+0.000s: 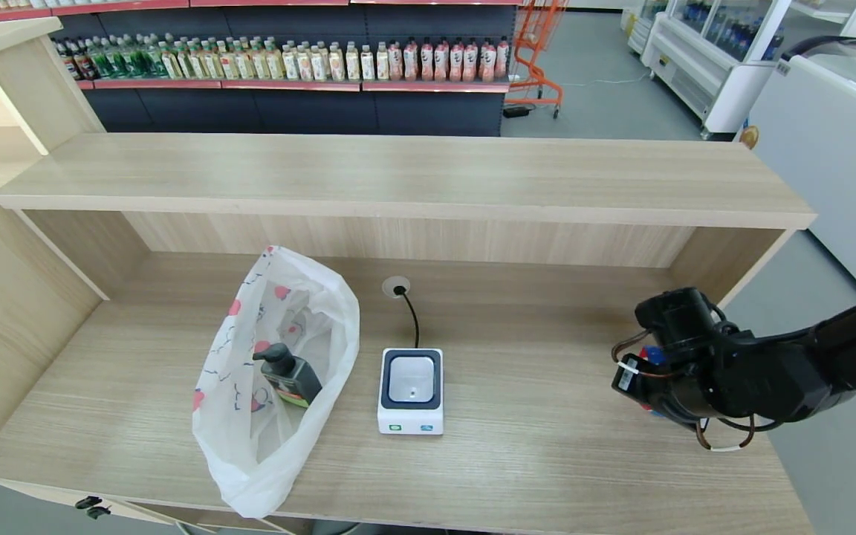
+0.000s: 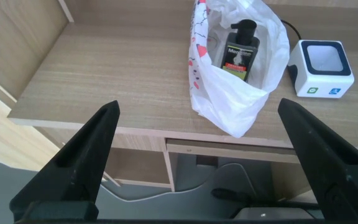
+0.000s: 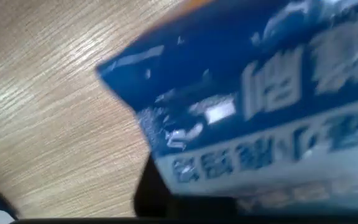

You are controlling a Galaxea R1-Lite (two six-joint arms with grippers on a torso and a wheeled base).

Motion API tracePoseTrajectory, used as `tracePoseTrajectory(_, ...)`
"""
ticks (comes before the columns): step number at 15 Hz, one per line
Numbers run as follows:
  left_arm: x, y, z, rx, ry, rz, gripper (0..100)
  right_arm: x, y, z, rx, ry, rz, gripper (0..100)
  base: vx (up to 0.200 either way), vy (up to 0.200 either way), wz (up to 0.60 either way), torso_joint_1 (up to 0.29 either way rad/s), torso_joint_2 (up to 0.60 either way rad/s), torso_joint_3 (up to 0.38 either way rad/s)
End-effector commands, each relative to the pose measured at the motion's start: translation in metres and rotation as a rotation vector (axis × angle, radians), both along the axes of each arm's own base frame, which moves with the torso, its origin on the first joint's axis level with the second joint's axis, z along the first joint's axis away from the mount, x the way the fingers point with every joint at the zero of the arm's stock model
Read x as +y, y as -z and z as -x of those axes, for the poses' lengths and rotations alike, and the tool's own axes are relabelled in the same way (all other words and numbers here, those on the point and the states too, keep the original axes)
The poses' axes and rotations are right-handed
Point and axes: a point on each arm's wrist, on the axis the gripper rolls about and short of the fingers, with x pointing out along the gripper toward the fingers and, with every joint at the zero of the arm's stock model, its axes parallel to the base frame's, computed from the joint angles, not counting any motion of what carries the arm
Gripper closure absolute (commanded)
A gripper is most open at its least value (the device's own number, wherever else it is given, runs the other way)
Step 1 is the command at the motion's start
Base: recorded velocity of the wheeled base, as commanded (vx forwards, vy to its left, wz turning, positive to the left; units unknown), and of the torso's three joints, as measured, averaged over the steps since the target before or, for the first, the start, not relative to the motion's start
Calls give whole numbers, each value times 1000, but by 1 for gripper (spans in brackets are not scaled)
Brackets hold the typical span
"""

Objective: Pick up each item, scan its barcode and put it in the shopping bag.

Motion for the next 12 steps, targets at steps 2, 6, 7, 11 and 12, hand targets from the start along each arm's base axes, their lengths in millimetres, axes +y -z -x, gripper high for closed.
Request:
tracePoseTrajectory(2,0,0,0,0,-1,0,0,-2,-23,8,-66,-21,-9,100,0,0,0,0,0,0)
tracePoseTrajectory(6,0,0,0,0,-1,0,0,-5,-88,57,-248,-152,-101,0,0,0,0,0,0,0)
tracePoseTrajectory(7,0,0,0,0,-1,0,0,-9,-104,65,-307,-155,-122,0,0,0,0,0,0,0)
tracePoseTrajectory(11,0,0,0,0,-1,0,0,-49,-89,74,-240,6,-70,0,0,0,0,0,0,0)
tracePoseTrajectory(12,0,0,0,0,-1,0,0,-58,-81,77,-204,45,-56,0,0,0,0,0,0,0)
